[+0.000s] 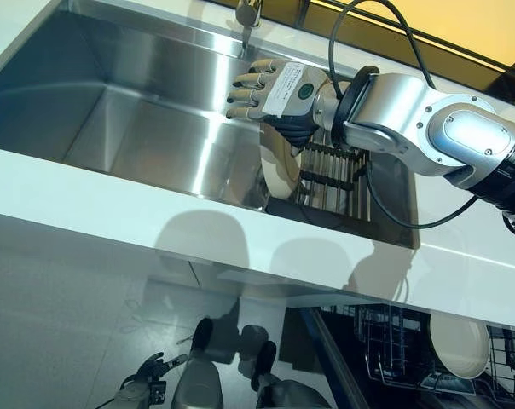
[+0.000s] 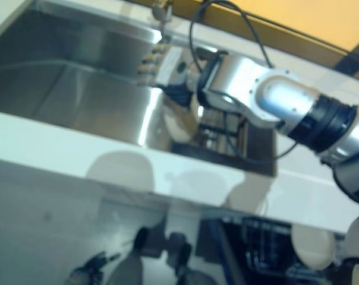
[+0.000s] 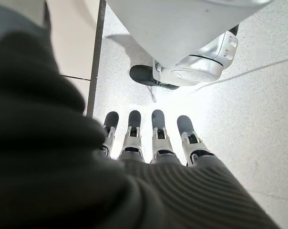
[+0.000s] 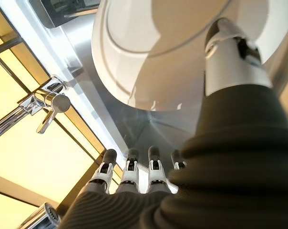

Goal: Take plates into dishwasher

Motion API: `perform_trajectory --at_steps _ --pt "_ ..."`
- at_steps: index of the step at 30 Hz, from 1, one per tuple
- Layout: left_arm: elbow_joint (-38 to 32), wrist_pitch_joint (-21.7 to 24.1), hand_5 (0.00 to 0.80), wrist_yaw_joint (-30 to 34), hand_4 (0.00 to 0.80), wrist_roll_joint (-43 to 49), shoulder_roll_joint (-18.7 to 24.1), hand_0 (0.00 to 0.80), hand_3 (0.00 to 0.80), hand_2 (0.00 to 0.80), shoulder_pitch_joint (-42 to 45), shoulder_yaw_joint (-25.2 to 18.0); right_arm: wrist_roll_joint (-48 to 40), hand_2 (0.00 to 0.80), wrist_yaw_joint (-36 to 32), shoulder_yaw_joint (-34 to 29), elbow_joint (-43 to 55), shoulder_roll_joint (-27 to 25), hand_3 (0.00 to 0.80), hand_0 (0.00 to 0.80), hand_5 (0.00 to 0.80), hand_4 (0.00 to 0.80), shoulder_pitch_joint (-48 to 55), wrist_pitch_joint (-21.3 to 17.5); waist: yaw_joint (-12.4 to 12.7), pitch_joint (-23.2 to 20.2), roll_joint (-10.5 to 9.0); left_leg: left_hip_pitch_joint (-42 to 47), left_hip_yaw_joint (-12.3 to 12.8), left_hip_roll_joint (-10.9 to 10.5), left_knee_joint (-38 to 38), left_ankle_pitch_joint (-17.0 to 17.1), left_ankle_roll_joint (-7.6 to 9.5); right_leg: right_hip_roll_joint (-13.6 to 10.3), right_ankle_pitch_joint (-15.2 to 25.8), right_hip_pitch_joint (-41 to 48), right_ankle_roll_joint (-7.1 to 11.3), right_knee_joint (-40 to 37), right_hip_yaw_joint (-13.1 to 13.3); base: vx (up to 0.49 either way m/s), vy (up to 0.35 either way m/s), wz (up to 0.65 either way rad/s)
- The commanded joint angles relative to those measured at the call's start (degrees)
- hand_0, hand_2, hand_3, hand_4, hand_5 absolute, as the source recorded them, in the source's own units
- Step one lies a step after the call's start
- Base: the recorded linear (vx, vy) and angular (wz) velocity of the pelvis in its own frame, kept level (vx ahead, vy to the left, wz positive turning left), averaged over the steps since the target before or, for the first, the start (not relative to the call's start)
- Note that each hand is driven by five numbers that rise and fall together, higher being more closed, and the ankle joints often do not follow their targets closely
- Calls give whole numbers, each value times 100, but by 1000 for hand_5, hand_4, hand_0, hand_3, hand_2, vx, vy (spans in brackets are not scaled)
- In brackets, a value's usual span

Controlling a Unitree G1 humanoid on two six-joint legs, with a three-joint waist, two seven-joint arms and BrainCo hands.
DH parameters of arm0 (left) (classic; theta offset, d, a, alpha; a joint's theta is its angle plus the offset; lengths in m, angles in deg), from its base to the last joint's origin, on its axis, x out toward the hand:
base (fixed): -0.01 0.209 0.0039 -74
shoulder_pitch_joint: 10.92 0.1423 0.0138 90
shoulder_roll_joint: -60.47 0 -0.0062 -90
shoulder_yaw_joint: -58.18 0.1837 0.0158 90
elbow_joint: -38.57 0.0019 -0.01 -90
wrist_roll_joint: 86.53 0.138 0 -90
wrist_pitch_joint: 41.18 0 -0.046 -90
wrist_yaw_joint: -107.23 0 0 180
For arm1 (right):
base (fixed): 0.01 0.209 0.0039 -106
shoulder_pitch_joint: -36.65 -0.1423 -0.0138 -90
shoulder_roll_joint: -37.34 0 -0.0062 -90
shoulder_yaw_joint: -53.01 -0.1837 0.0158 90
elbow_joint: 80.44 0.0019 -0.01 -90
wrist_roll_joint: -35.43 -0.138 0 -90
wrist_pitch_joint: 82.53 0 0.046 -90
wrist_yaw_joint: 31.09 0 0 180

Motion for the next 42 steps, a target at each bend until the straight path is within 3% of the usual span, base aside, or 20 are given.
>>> perform_trajectory --at_steps 1,10,11,13,14,15,32,42 --pt "113 77 0 -43 0 -124 26 0 0 0 -172 -155 228 0 -156 131 106 -131 0 0 0 0 -462 97 102 35 -257 -50 52 -44 -24 -157 73 -436 297 -45 512 -7 -21 0 0 0" --pt "137 126 0 -15 0 -138 48 0 0 0 -145 -199 636 0 -932 221 -51 -84 0 0 0 0 -300 0 97 41 -275 -35 87 -31 -24 -147 63 -436 316 -46 510 -7 -31 0 0 0" --pt "144 122 0 -23 0 -139 40 0 0 0 -155 -194 715 97 -1019 238 -136 -51 97 97 97 97 -290 -49 101 45 -277 -27 93 -23 -24 -148 58 -438 315 -38 508 -7 -34 0 0 0" --pt "141 96 0 -33 0 -154 40 0 0 0 -186 -183 782 430 -1148 256 -200 8 430 430 430 430 -307 -68 108 56 -281 -33 95 -19 -24 -140 57 -437 315 -38 507 -7 -37 0 0 0" --pt "144 94 0 -34 0 -156 37 0 0 0 -190 -188 825 731 -1158 262 -219 17 731 731 731 731 -306 -94 107 59 -283 -34 96 -18 -24 -139 57 -435 314 -38 506 -7 -37 0 0 0" --pt "147 97 0 -39 0 -159 33 0 0 0 -188 -193 871 800 -1177 259 -249 27 800 800 800 800 -291 -119 104 59 -286 -34 98 -15 -24 -137 59 -433 316 -41 503 -7 -34 0 0 0" --pt "185 83 0 -32 0 -161 43 0 0 0 -200 -233 1322 800 -1050 307 -360 -54 800 800 800 800 -415 -483 70 11 -313 -19 138 -3 -24 -151 67 -428 317 -35 513 -7 -23 0 0 0" --pt "261 120 0 -73 0 -17 58 0 0 0 -132 -297 1318 800 -779 288 -719 -173 800 800 800 800 -414 -328 -23 -208 -343 139 191 11 -24 -215 68 -408 289 77 524 -7 38 1 -14 -1"
